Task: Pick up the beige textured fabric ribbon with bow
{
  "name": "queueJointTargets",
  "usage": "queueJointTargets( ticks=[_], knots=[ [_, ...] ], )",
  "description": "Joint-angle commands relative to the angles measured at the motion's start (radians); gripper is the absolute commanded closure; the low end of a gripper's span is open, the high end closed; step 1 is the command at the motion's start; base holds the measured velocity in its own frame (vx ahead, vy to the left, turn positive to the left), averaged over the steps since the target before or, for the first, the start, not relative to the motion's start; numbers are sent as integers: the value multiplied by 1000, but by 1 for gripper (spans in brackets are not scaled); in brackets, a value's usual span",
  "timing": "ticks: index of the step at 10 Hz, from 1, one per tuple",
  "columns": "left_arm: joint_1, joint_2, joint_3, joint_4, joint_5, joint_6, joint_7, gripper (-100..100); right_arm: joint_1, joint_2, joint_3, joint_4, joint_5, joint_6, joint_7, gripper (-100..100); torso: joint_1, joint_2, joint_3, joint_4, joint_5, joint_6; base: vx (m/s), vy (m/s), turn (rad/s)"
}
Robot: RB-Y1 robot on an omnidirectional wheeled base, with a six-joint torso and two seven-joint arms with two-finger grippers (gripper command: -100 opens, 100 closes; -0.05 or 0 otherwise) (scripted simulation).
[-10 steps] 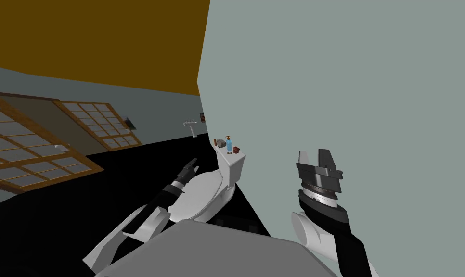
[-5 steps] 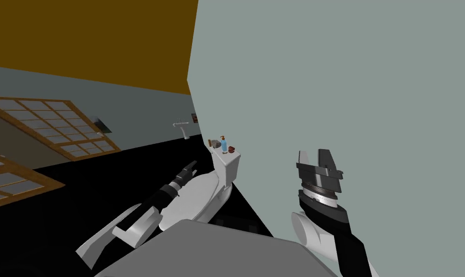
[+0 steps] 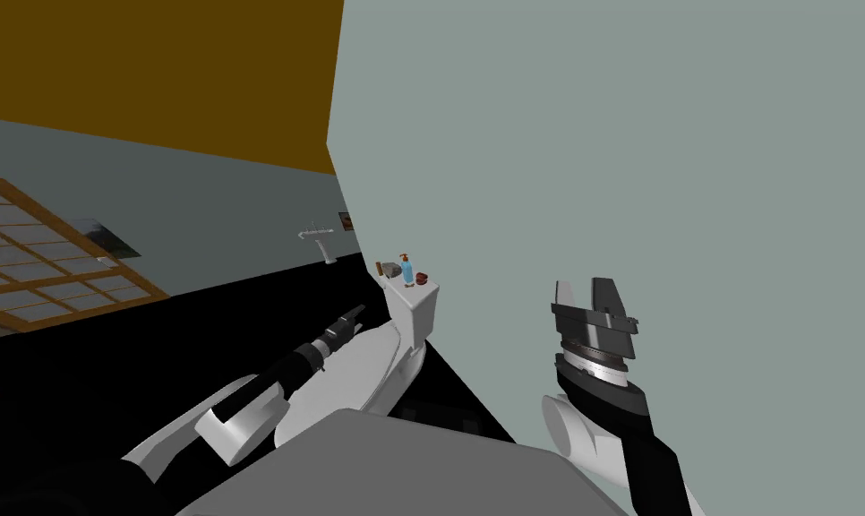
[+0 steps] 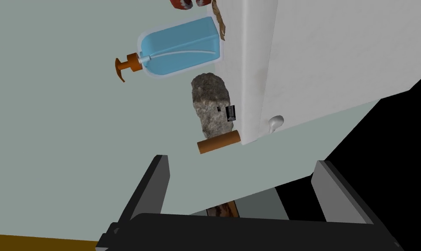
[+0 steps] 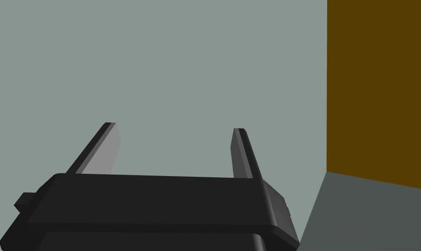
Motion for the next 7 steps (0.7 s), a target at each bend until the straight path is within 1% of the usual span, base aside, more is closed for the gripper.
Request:
queueJointTargets(
  ticks=[1, 2, 3, 4, 5, 6, 7],
  knots=[
    [-2, 34, 0, 3, 5, 8, 3, -100, 0, 0, 0, 0, 0, 0, 0, 0, 0, 0, 0, 0, 0, 0, -5, 4, 55],
    [12, 72, 6, 10, 35, 43, 14, -100, 0, 0, 0, 0, 0, 0, 0, 0, 0, 0, 0, 0, 0, 0, -6, -5, -259],
    [12, 98, 6, 10, 35, 43, 14, -100, 0, 0, 0, 0, 0, 0, 0, 0, -1, -1, 0, 0, 0, 1, -10, 6, -166],
    [26, 130, 11, 18, 66, 76, 25, -100, 0, 0, 0, 0, 0, 0, 0, 0, 0, 0, 0, 0, 0, 0, -11, 5, -279],
    [26, 158, 11, 18, 66, 76, 25, -100, 0, 0, 0, 0, 0, 0, 0, 0, 0, 0, 0, 0, 0, 1, -11, 10, -144],
    [26, 176, 11, 18, 66, 76, 25, -100, 0, 0, 0, 0, 0, 0, 0, 0, 0, 0, 0, 0, 0, 0, -4, 6, 17],
    [39, 211, 16, 27, 97, 108, 35, -100, 0, 0, 0, 0, 0, 0, 0, 0, 0, -1, 0, 0, 0, 0, -3, -2, -268]
  ],
)
